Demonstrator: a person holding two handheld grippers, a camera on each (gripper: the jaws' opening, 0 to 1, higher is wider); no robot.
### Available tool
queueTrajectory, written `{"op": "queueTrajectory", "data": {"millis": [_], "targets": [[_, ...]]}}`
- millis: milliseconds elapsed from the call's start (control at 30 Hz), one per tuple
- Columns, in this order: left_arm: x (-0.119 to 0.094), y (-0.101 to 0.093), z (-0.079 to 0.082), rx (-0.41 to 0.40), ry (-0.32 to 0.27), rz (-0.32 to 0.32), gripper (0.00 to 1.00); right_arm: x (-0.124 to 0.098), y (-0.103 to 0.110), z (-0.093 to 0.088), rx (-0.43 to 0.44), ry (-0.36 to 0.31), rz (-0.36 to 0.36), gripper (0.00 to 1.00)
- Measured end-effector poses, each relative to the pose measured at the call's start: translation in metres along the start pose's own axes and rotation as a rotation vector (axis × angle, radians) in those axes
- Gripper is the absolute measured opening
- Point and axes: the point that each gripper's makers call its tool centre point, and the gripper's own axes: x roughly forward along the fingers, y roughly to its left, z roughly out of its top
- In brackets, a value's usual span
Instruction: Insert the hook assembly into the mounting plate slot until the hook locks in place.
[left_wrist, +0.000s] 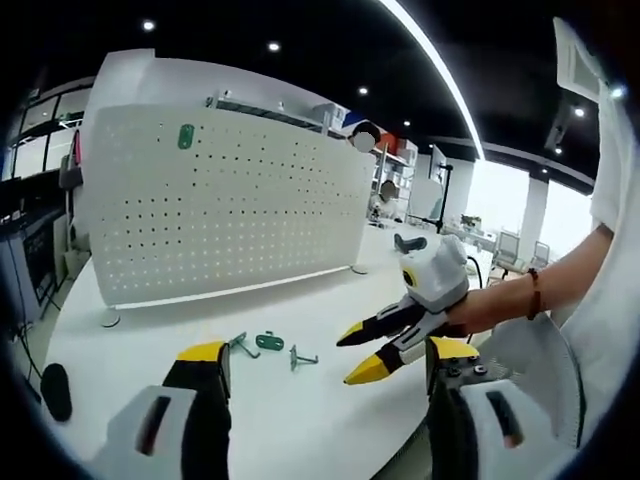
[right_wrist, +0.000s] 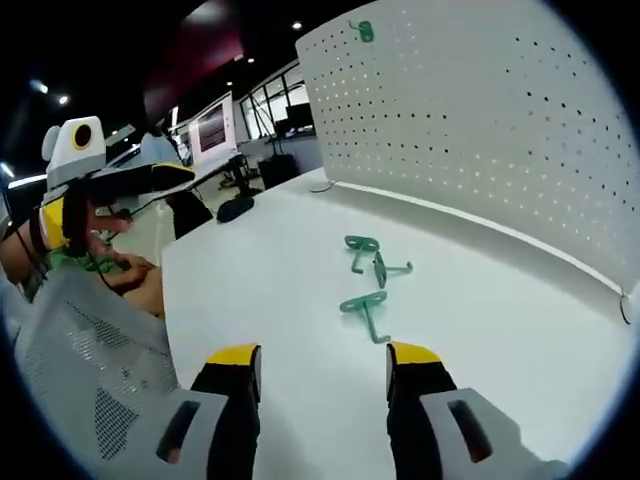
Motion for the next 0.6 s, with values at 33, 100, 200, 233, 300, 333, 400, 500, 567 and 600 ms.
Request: {"op": "queueTrajectory", "data": {"millis": [33,100,200,233,300,333,400,500,567,600], "targets": [[0.000,0.000,0.000,0.000,0.002,0.001,0.82,0.001,0.000,0.000,0.002,0.001,0.001,0.49],[0.000,0.001,-0.001,-0.003,0.002,0.002,0.82,0.004,0.000,0.000,0.007,0.006,0.004,0.49],[0.001,0.001,0.002,-0.016,-0.013,0.003,0.82,0.008,0.001,-0.001,0.002,0.015,0.005,0.48],[0.001,0.001,0.002,-0.015,-0.013,0.002,0.82,0.009,0.001,-0.001,0.001,0.016,0.004,0.48],[0.002,0.001,0.001,-0.010,-0.004,0.002,0.82,0.011,-0.001,-0.002,-0.005,0.025,-0.001,0.47],[0.002,0.001,0.001,-0.009,-0.004,0.001,0.82,0.012,-0.002,-0.002,-0.005,0.029,-0.004,0.45],[0.003,0.001,0.002,-0.011,-0.006,-0.001,0.81,0.014,-0.003,-0.003,-0.006,0.034,-0.001,0.44],[0.004,0.001,0.004,-0.015,-0.011,-0.002,0.81,0.016,-0.005,-0.003,-0.008,0.035,-0.003,0.43],[0.004,0.000,0.003,-0.011,-0.005,-0.007,0.81,0.017,-0.007,-0.003,-0.012,0.035,-0.003,0.42],[0.004,0.000,0.002,-0.011,-0.003,-0.007,0.81,0.018,-0.007,-0.003,-0.011,0.034,-0.002,0.41]]}}
